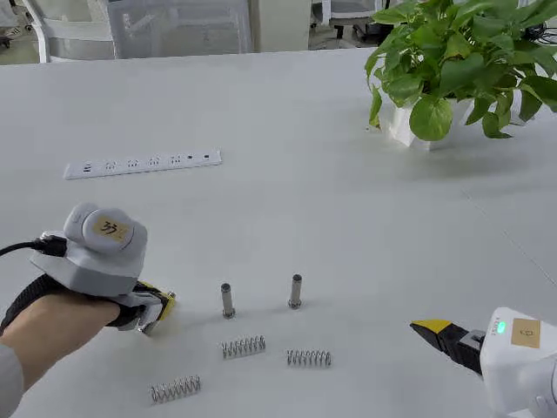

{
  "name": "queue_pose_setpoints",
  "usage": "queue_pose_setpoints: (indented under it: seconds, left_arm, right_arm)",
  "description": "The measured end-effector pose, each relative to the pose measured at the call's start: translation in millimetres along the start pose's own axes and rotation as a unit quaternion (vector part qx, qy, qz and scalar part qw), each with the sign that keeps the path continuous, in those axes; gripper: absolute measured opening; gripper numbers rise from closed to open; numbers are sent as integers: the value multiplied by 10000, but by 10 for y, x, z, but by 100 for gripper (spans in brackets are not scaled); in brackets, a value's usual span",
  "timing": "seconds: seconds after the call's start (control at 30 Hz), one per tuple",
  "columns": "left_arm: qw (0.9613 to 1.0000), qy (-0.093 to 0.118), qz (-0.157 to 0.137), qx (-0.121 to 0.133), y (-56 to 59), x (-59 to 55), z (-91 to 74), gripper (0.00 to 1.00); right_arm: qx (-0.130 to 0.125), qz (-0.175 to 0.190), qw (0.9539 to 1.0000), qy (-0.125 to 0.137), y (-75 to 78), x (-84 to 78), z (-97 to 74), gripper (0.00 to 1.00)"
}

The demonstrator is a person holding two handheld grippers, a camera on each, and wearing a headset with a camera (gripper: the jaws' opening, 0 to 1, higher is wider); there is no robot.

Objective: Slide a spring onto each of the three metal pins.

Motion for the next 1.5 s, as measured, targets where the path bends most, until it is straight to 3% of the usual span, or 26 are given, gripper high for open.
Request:
queue_pose_setpoints:
  seconds: [0.27,0.63,1.13,1.5]
  left_arm:
    - [9997,214,-50,-50,67,41,-105,4]
    - [9991,417,-50,-58,74,51,-197,4]
    - [9990,456,10,41,48,-9,-289,4]
    - [9989,455,77,19,71,15,-296,4]
  right_arm:
    - [59,-42,10000,-7,-23,17,36,99]
    - [119,-79,9999,-14,-62,31,65,99]
    - [171,-153,9997,-27,-102,64,91,99]
    - [197,-151,9997,-34,-123,60,100,99]
Point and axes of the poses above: the centre of the closed fingertips' face, and the gripper's own axes: z roughly forward along the fingers, y roughly to its right, x roughly out of its top, the point moved 2 cm from there along -z, roughly backward along the fingers, and after that the axes turned 1 degree about -y, right-handed, at the moved point
